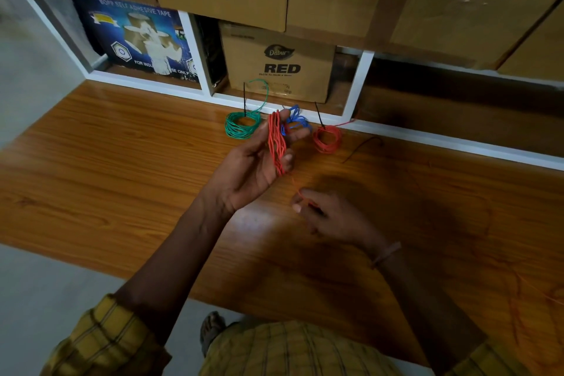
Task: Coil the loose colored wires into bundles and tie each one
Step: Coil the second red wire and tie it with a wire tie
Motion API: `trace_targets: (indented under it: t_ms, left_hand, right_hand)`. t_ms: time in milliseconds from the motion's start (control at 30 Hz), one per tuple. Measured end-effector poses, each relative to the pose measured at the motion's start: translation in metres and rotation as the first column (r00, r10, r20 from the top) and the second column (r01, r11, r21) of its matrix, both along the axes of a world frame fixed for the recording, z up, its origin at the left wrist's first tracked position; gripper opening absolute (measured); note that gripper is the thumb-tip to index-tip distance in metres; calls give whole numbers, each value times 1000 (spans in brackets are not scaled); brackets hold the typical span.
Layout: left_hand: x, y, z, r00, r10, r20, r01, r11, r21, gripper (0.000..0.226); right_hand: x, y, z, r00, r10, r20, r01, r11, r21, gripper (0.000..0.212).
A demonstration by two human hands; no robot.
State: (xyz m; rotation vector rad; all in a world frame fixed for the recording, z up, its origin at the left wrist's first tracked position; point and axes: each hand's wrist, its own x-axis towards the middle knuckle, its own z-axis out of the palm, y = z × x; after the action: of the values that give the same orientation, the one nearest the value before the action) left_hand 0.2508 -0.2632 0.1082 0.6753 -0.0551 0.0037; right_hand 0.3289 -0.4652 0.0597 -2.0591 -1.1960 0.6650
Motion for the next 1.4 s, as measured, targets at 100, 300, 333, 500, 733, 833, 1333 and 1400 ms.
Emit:
trace_targets:
  t_ms: [100, 300, 333, 500, 733, 833, 1333, 1400]
  left_hand:
    - [5, -5, -10, 991, 122, -57, -123, 992, -7, 41]
    - [12, 3, -18, 942, 315, -119, -312, 949, 44, 36]
    - [12, 5, -19, 938, 324, -121, -315, 945, 87, 35]
    - [10, -2, -23, 900, 435, -27, -312, 687, 656, 28]
    - [-2, -6, -24, 936, 351, -18, -131, 396, 909, 29]
    - [-6, -8, -24, 961, 267, -66, -44, 385, 922, 25]
    - [-20, -31, -10, 964, -232, -129, 265, 860, 435, 47]
    - [-20, -31, -7, 962, -260, -84, 273, 897, 348, 48]
  right_hand:
    - [-4, -3, 15, 994, 93, 66, -91, 995, -35, 25]
    - [4, -16, 36, 967, 101, -233, -97, 995, 29, 10]
    - [4, -19, 39, 944, 97, -314, -83, 995, 59, 10]
    - [1, -26, 53, 791, 142, -595, -168, 986, 12, 30]
    - [9, -29, 93, 931, 147, -335, -216, 960, -179, 17]
    - [19, -30, 114, 964, 193, -184, -218, 967, -129, 14]
    - [81, 11, 58, 910, -307, -278, 380, 886, 264, 24]
    - [76, 13, 38, 878, -318, -359, 408, 889, 209, 24]
